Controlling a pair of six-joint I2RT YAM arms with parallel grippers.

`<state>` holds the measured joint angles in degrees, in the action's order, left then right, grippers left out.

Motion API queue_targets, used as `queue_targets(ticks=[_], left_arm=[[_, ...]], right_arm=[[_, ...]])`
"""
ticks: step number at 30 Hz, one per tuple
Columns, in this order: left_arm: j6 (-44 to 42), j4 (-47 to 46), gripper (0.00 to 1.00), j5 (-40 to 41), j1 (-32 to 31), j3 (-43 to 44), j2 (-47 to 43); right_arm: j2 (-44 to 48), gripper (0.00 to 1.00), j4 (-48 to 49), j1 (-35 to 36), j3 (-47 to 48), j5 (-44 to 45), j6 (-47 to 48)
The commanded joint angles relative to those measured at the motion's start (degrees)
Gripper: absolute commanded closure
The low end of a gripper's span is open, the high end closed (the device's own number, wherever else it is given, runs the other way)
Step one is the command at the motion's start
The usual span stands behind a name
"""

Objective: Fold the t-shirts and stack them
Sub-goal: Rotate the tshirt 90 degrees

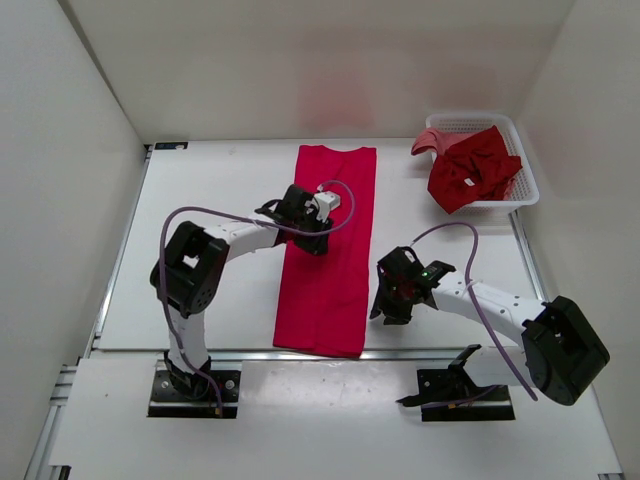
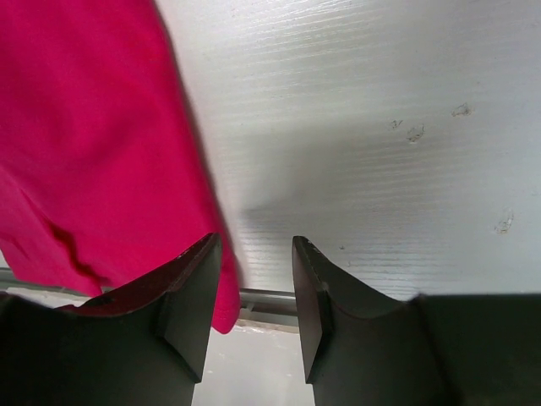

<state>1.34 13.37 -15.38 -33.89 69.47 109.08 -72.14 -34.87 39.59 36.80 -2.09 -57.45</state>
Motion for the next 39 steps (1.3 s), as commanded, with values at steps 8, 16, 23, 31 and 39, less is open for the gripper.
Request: queue_targets(ticks=[8,16,23,31,39], left_arm=[[-5.5,4.7,0.52,2.3,-3.1,5.8,2.1],[-6.4,4.7,0.52,2.3,-5.9,6.7,1.9],[-6.0,5.9,0.53,3.3,-6.1,7.4,3.9],[-7.8,6.1,0.52,3.4,-9.3,8.4,3.8],[-6.7,10.9,0.58,6.7,-8.9,11.6,8.2]], right_arm=[[6.0,0.61,-0.6,-1.0,-3.7,0.9,-5.6],[9.5,0.62,-2.4,-1.6,-4.8,1.6,-6.5],[8.9,0.63,-2.5,-0.4,-4.2,1.7,-7.1],[11.0,0.63,-3.5,-0.5,-5.7,1.3,-7.3],[15.6,0.64,-5.4,-2.3,-7.6,1.5,-7.9]])
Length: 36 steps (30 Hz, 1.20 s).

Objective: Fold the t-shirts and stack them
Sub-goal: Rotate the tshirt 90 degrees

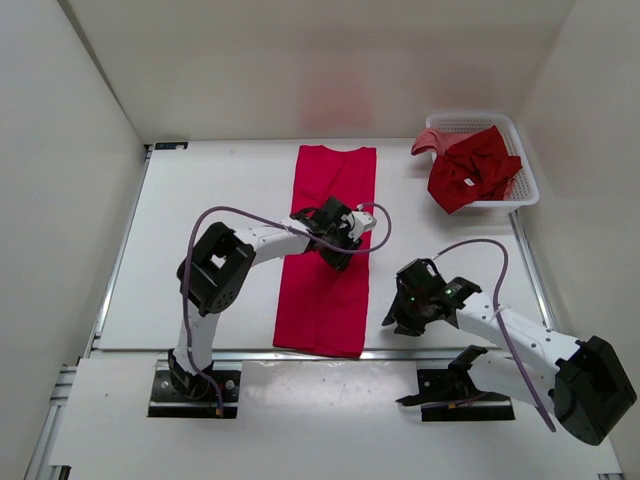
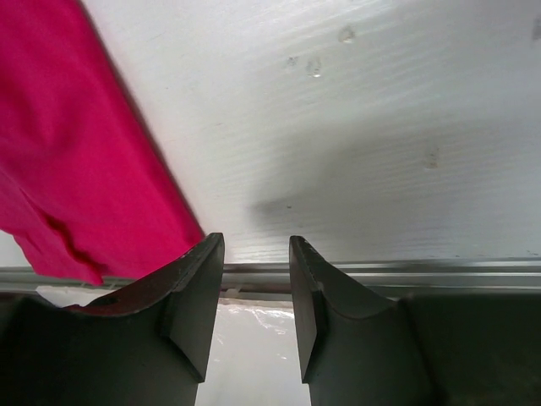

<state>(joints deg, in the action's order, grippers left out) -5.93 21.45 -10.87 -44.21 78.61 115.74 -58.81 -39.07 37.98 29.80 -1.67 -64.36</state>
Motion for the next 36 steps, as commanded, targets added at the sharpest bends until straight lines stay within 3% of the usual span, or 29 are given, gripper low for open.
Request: queue_targets(ticks=[1,12,17,19,29,36], left_arm=[[0.7,3.7,0.58,1.8,1.8,3.0,1.9],[0.7,4.7,0.61,3.6,1.2,3.7,1.2],[1.2,5.2,0.82,2.2,1.3,3.4,0.8],[1.5,4.9,0.86,1.0,1.2,3.1,0.5],[1.6,6.7,0.90,0.4,1.6,5.6,-2.4],[1.4,8.1,0.93,0.2,4.0,3.6,-5.2]], right_arm=[[2.8,0.64,-1.4,-0.9,-1.1,1.3,-1.3],[4.8,0.64,-2.2,-1.4,-2.2,1.1,-1.5],[5.0,0.65,-1.7,-1.2,-2.3,1.0,-1.3],[5.1,0.65,-1.7,-1.2,-2.6,1.2,-1.8],[5.3,0.65,-1.3,-1.3,-2.5,0.5,-1.3],[-0.2,0.65,0.1,1.1,1.1,0.5,1.0]])
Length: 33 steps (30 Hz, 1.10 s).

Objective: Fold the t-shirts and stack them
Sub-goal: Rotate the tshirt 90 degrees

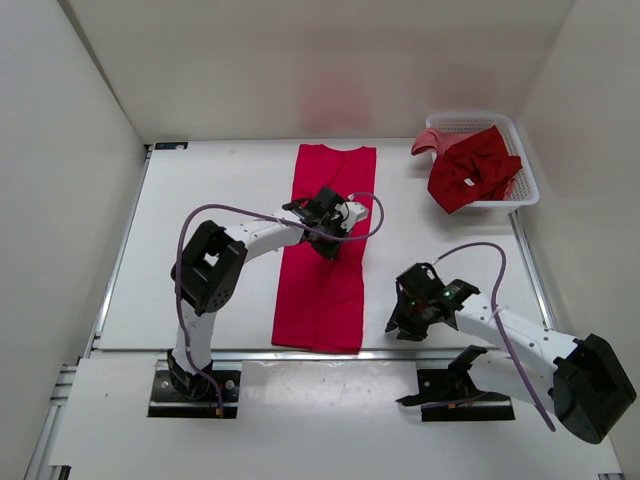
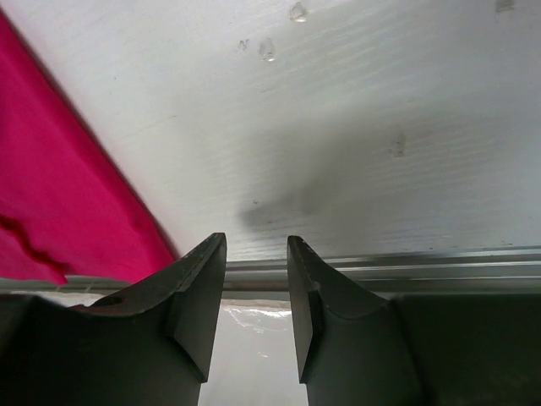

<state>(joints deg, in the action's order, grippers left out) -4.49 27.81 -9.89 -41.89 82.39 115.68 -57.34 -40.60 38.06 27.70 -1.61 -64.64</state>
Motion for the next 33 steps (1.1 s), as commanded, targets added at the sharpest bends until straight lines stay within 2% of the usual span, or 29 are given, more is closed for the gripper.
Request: queue_targets(ticks=[1,7,12,17,22,24,31,33], left_arm=[[-0.2,1.7,0.93,-0.8,1.9,-0.6,-5.6],[-0.1,1.3,0.91,-0.2,3.9,-3.0,-6.7],[-0.4,0.6,0.89,-1.6,4.0,-4.1,-5.2],[-0.9,-0.2,0.88,-2.0,3.0,-4.2,-4.9],[-0.3,-0.2,0.87,-2.1,3.0,-3.6,-4.8],[-0.3,0.2,0.87,-2.0,3.3,-3.4,-4.6],[-0.2,-0.3,0.86,-1.7,3.9,-3.2,-4.6],[-0.5,-0.6,0.86,-1.7,4.2,-3.6,-4.5]], right_arm=[[-2.2,0.65,2.0,1.7,3.5,0.3,1.2],[-8.2,0.63,4.7,3.8,6.7,-0.8,3.8],[-10.1,0.54,12.6,6.7,7.6,-3.1,4.1],[-14.5,0.51,15.5,7.8,8.8,-4.6,3.3],[-22.2,0.49,13.7,12.1,14.2,-5.3,4.0],[-23.3,0.50,14.1,12.8,13.4,-6.2,3.0],[-22.5,0.66,15.2,13.7,9.7,-8.7,0.4],[-23.1,0.79,17.0,14.1,9.0,-9.5,0.5]])
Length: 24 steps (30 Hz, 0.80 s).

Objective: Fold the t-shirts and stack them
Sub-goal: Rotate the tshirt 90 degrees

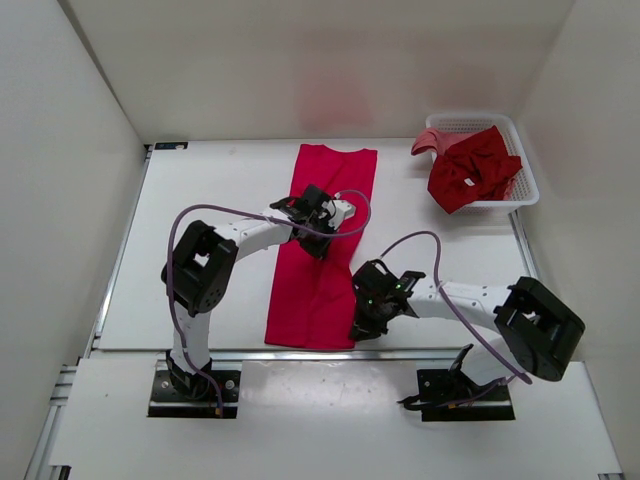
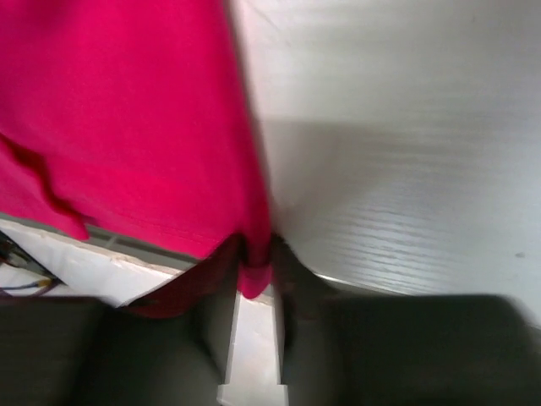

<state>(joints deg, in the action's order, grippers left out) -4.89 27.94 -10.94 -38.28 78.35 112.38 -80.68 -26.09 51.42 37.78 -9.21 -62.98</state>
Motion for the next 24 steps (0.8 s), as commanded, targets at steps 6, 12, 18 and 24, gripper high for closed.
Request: queue_targets(ticks=[6,12,18,24], left_arm=[[0.0,-0.2,0.85,-0.7,1.1,0.8,-0.9],[-0.9,0.8,0.84,-0.9,0.1,1.8,-0.8],[-1.0,0.4,0.51,-5.5,-0.7,0.8,-0.8],[1.2,1.4,0.23,-12.4,0.7,3.1,-2.5]], right_arm=[[2.1,1.00,2.3,-2.5,-2.9,-1.0,-1.1],[15.5,1.00,-1.6,-10.4,-9.2,0.1,0.0],[16.5,0.95,1.6,-8.3,-12.5,-2.7,-1.4],[17.4,0.81,-1.9,-8.4,-11.8,-1.3,-0.1]])
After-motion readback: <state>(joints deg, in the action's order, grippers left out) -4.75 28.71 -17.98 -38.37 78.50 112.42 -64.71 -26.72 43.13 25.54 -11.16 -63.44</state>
